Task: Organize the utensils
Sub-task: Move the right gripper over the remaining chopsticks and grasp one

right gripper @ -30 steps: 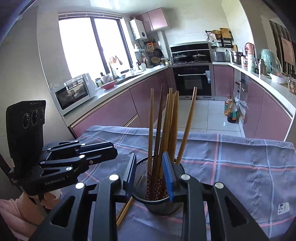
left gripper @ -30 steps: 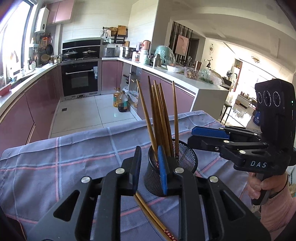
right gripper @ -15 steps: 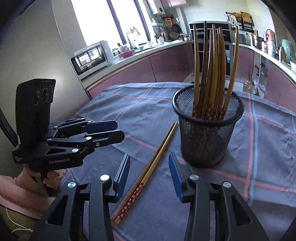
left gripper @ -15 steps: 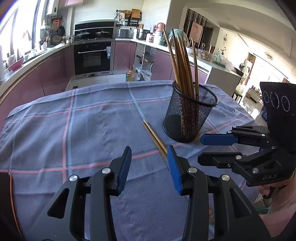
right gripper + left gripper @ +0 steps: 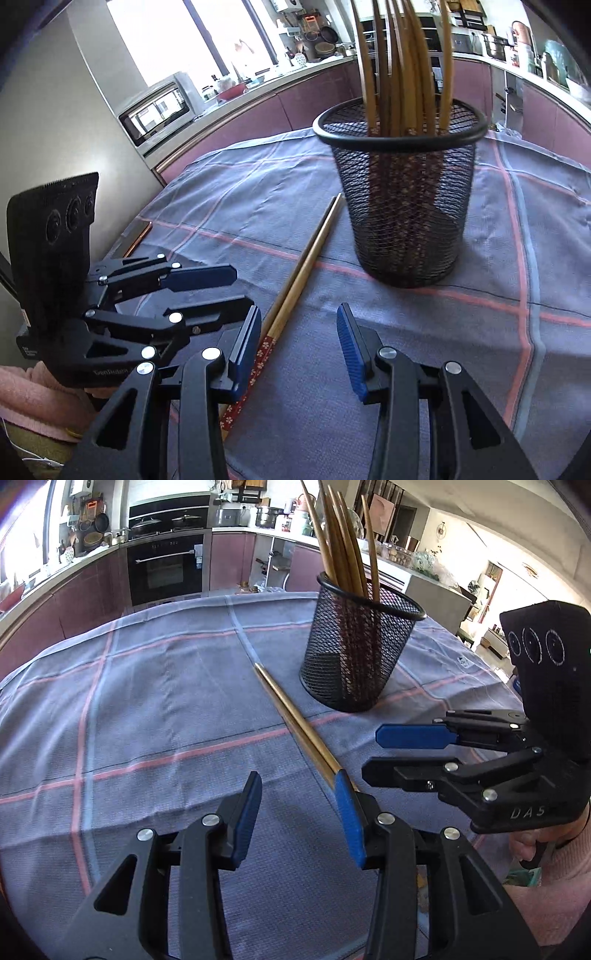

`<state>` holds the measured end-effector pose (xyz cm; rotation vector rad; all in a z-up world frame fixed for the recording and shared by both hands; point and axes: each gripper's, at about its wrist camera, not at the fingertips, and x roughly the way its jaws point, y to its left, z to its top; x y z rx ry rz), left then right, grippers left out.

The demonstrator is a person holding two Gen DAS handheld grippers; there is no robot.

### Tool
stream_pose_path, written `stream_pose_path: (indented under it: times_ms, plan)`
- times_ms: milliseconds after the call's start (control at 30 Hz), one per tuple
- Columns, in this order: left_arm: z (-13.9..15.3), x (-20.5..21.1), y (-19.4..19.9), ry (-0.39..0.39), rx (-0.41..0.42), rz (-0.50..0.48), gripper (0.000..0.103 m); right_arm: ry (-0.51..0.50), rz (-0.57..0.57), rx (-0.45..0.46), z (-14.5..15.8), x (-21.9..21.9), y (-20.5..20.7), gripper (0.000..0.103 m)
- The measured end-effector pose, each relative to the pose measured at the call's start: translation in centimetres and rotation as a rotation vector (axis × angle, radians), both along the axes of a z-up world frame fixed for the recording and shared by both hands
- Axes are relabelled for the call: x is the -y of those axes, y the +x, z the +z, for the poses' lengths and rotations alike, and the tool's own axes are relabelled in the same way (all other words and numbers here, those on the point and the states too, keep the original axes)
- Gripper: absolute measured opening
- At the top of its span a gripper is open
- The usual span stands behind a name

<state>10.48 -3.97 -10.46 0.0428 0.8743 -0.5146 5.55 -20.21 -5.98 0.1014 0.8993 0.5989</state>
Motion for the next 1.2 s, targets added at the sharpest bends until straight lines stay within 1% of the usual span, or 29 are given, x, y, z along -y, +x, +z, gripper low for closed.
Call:
stream_pose_path:
  times_ms: [133, 300, 500, 633, 667, 767, 800, 933, 1200]
  plan:
    - [-0.2, 1.0, 0.1, 0.015, -0.008, -0.018, 0.043, 0.001, -0.014, -0.003, -0.1, 0.7, 0.1, 0.041]
    - [-0.6, 1.4, 0.3, 0.033, -0.012, -0.016, 0.042, 0.005, -0.013, -0.007, -0.3, 0.7, 0.4, 0.041]
    - [-0.7, 1.3, 0.4, 0.057, -0.006, 0.011, 0.041, -0.002, -0.008, -0.006, -0.4, 0.1, 0.7, 0.041]
    - [-0.7, 0.9, 0.6, 0.045, -0.011, 0.016, 0.04, -0.014, -0.003, -0.001, -0.4, -0.5, 0.8, 0.041]
    - [-0.7, 0.8, 0.6, 0.048, -0.011, 0.021, 0.035, -0.024, -0.003, 0.002, -0.4, -0.7, 0.8, 0.041]
    - [-0.7, 0.3, 0.7, 0.033, -0.014, 0.022, 0.032, -0.034, 0.001, 0.005, -0.4, -1.2, 1.0, 0.041]
    - [-0.7, 0.3, 0.7, 0.034, -0.014, 0.026, 0.029, -0.038, 0.0, 0.007, -0.5, -1.4, 1.0, 0.041]
    - [-0.9, -0.3, 0.9, 0.016, -0.02, 0.032, 0.027, -0.055, -0.002, 0.011, -0.5, -2.0, 1.4, 0.036]
    - [-1.2, -0.8, 0.9, -0.007, -0.027, 0.039, 0.025, -0.102, 0.004, 0.025, -0.8, -3.1, 2.1, 0.031]
